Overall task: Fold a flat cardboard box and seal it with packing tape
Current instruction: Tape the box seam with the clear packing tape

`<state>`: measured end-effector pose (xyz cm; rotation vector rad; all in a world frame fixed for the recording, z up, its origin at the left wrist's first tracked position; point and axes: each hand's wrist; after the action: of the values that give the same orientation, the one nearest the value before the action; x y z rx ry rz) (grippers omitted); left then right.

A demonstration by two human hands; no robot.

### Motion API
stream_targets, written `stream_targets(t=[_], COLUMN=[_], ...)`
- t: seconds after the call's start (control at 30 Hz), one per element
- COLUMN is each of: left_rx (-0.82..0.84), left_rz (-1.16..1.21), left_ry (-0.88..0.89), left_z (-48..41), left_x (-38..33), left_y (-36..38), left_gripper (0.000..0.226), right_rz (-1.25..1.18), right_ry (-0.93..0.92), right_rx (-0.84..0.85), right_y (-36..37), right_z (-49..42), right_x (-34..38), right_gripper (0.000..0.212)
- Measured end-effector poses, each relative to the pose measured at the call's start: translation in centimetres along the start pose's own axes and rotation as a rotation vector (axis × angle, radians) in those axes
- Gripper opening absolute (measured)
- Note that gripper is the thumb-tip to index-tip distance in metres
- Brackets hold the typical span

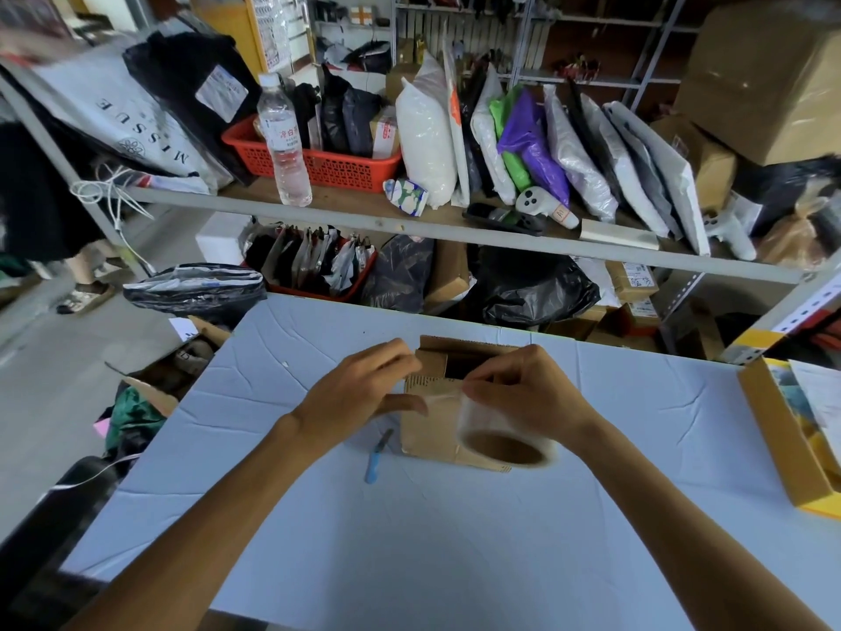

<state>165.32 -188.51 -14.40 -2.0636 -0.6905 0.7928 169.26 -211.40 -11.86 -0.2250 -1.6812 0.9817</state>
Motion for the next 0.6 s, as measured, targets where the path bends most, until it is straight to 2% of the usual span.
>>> stream_targets(t=[0.1,0.23,0.4,0.53,0.6], left_rx=[0.032,0.039,0.014,0.221,0.244], left_rz=[0.063,0.114,0.293,0.665,0.925], left_ry=[-0.038,-0.09,-0.247,-0.547,-0.679], left_z=[0.5,1.0,0.3,-0.4,-0.7], left_x=[0.3,0.8,1.0,1.3,1.1], left_y=[-0.5,-0.4,-0.4,-0.8,-0.9], left_gripper=[0.05,0.042,0.054,0.062,0.072], right_rz=[0.022,0.031,0.018,0.0,0.017], right_ry=[-0.011,-0.012,-0.012,-0.023,-0.035], right_rx=[-0.004,-0.016,-0.041,-0.053,-0.049], right_y=[0.7,1.2,0.7,-0.1,-0.6], right_z=[-0.1,-0.2,-0.4,-0.3,-0.2], right_x=[0.1,0.1,0.1,0.0,0.0], right_gripper=[0.013,0.011,0.016,0.018,0.017])
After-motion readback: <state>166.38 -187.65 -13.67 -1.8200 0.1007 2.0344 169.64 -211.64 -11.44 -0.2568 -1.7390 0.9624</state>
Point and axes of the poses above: each hand's wrist, its own z-axis away from the middle knuckle, its own y-axis out of the palm, x = y × z, and after that the axes turned 6 degrees about z, right-handed
